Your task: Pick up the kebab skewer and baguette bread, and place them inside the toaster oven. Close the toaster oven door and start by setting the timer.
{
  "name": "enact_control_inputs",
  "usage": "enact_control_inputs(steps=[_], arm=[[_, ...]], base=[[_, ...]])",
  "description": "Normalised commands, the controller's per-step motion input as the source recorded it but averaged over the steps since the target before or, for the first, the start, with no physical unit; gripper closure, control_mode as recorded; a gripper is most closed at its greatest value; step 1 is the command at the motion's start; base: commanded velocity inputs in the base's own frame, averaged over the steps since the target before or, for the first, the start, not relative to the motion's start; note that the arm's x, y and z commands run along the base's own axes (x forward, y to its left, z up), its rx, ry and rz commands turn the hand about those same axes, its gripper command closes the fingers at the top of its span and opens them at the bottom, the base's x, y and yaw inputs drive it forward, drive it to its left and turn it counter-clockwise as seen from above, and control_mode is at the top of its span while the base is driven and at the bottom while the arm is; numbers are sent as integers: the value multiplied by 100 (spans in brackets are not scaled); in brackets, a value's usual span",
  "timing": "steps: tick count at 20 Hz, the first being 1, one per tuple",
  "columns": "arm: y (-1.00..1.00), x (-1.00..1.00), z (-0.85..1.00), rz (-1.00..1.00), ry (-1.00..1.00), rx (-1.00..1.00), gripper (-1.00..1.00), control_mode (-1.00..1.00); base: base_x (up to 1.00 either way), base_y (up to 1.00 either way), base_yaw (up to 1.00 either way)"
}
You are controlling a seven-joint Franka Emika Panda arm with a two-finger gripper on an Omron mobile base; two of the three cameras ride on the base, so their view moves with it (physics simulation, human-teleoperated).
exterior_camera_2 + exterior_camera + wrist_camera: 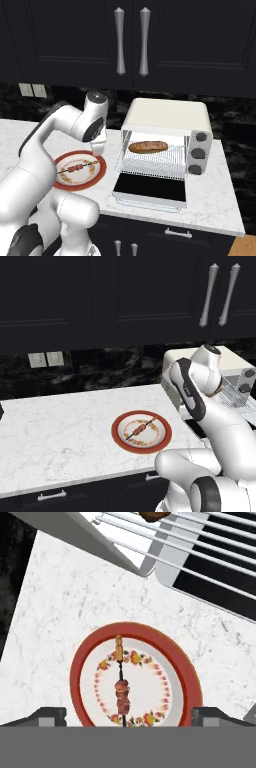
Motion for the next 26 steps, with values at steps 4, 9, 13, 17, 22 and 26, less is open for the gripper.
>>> enact_control_inputs(steps=[4,9,13,17,22,26], arm=[[57,0,-48,8,0,-5,-100,-100],[43,7,-40,5,9,-8,-100,-100],[28,3,-45,0,3,-5,-100,-100],[18,5,-46,0,0,-3,-100,-100],[3,7,-44,0,0,-1,-100,-100],[0,5,-36,0,0,0,-100,-100]], base=[[0,0,0],[0,0,0],[0,0,0],[0,0,0],[0,0,0],[0,0,0]])
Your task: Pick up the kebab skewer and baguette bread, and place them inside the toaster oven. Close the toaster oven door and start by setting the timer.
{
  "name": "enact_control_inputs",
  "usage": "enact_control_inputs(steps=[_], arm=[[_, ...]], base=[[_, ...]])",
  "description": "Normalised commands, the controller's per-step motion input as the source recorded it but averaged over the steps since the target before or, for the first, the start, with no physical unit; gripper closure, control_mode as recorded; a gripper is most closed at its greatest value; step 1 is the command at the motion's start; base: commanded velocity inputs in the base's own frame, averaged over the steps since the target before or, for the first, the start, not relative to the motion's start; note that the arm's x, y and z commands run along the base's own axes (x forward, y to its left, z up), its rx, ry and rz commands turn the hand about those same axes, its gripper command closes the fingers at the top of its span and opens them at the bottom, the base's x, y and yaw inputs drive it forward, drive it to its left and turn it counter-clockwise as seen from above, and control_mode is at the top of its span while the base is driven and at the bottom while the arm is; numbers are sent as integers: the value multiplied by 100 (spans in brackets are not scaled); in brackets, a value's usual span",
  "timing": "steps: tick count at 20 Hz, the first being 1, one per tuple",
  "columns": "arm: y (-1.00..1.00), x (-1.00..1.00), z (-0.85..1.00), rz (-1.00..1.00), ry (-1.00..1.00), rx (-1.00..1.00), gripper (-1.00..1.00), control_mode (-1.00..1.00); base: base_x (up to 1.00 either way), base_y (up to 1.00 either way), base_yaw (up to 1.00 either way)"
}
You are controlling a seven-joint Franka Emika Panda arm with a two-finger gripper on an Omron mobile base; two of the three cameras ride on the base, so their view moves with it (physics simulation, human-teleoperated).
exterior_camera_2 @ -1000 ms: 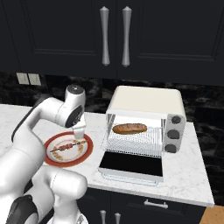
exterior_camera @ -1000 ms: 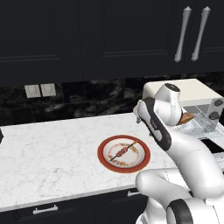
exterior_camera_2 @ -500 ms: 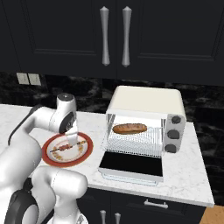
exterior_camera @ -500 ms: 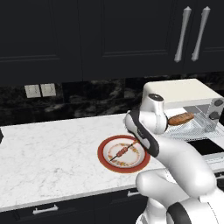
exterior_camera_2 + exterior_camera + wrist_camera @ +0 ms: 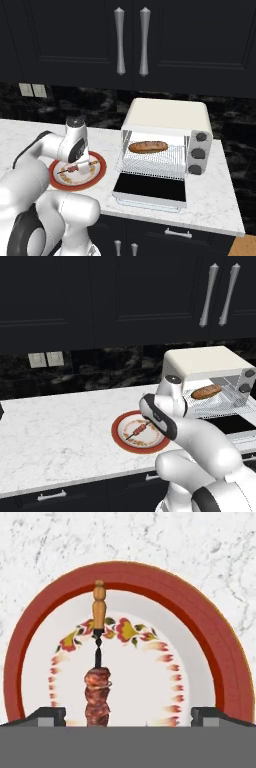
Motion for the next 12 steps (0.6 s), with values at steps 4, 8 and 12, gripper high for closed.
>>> enact_control_inputs(steps=[4,8,12], arm=[[1,6,-34,0,0,0,-100,-100],[13,21,-24,0,0,-2,-100,-100],[24,18,-12,0,1,-4,-100,-100]], base=[[0,0,0],[0,0,0],[0,0,0]])
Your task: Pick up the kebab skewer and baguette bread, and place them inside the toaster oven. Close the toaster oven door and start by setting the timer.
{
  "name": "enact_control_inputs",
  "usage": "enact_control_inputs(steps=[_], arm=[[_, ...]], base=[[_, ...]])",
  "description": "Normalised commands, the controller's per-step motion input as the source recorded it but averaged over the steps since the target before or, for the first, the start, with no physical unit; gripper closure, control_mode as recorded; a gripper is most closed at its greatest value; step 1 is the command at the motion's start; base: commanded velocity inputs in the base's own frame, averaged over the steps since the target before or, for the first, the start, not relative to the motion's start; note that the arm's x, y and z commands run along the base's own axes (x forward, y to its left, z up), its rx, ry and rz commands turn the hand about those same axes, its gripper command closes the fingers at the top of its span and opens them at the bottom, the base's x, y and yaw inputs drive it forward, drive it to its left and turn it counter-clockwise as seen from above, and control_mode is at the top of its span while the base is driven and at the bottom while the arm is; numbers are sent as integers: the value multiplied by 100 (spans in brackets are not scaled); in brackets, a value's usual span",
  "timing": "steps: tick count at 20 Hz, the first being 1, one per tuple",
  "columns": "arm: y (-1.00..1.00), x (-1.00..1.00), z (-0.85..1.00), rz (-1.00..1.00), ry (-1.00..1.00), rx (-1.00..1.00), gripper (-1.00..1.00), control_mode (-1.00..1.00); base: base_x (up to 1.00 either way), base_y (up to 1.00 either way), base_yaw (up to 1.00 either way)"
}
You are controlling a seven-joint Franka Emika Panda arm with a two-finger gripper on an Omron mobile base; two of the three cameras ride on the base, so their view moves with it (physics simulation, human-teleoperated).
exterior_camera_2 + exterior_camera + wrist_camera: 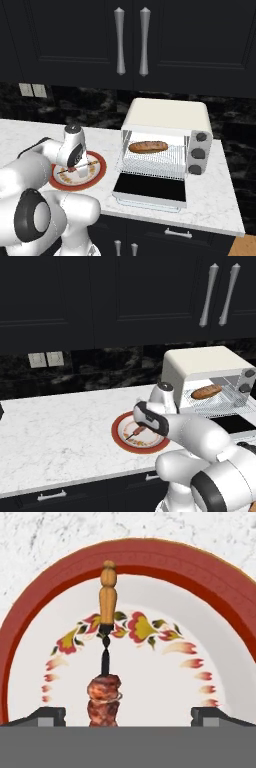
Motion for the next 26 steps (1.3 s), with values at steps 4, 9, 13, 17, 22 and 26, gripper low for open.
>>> enact_control_inputs(steps=[4,9,13,17,22,26], arm=[[19,5,-15,0,0,-3,-100,-100],[8,0,-21,0,0,0,-100,-100],[2,0,-20,0,0,0,-100,-100],[2,0,-23,0,0,0,-100,-100],[2,0,-20,0,0,0,-100,-100],[4,0,-23,0,0,0,-100,-100]], base=[[0,0,0],[0,0,0],[0,0,0],[0,0,0],[0,0,0],[0,0,0]])
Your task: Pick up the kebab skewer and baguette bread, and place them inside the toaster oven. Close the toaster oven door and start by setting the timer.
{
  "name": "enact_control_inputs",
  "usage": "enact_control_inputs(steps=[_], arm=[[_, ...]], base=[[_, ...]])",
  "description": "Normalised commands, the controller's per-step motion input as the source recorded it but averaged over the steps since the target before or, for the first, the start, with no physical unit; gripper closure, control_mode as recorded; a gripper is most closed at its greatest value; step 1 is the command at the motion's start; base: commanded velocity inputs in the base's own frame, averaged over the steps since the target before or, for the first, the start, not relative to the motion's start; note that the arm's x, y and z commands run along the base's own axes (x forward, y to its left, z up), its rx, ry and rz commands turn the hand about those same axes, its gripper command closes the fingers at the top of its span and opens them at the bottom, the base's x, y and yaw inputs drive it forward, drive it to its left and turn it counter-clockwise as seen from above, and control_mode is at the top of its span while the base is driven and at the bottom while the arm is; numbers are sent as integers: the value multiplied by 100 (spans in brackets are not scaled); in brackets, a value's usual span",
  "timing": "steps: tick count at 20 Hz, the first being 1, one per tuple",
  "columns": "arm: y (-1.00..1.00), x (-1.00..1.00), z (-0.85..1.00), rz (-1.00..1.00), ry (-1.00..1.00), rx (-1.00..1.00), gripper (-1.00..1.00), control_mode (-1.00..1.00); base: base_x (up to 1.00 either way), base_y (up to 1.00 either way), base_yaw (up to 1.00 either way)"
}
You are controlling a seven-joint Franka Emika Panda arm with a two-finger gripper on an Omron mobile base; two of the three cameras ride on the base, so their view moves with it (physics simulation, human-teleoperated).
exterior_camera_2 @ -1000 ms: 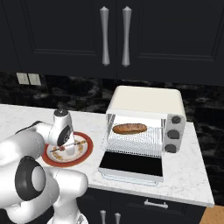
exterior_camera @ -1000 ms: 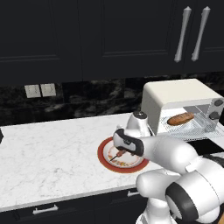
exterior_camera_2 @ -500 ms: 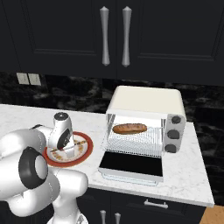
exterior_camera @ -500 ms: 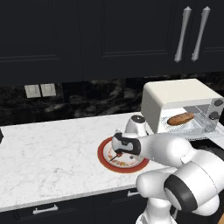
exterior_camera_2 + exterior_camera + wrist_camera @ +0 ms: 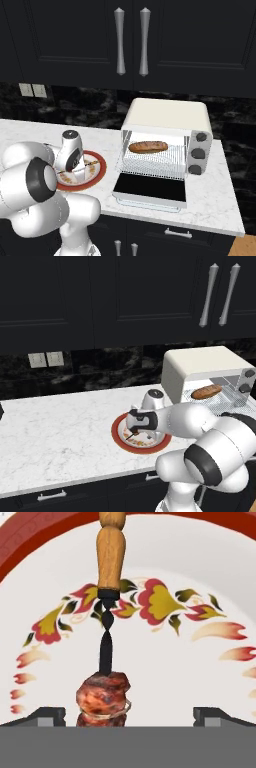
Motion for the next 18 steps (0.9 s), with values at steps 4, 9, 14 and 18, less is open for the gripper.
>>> enact_control_inputs(steps=[4,9,14,18], arm=[[5,0,-21,0,0,0,100,-100],[1,0,-20,0,-2,0,100,-100],[0,0,-23,0,-7,0,100,-100],[0,0,-16,0,-4,0,100,-100]], base=[[0,0,0],[0,0,0],[0,0,0],[0,0,0]])
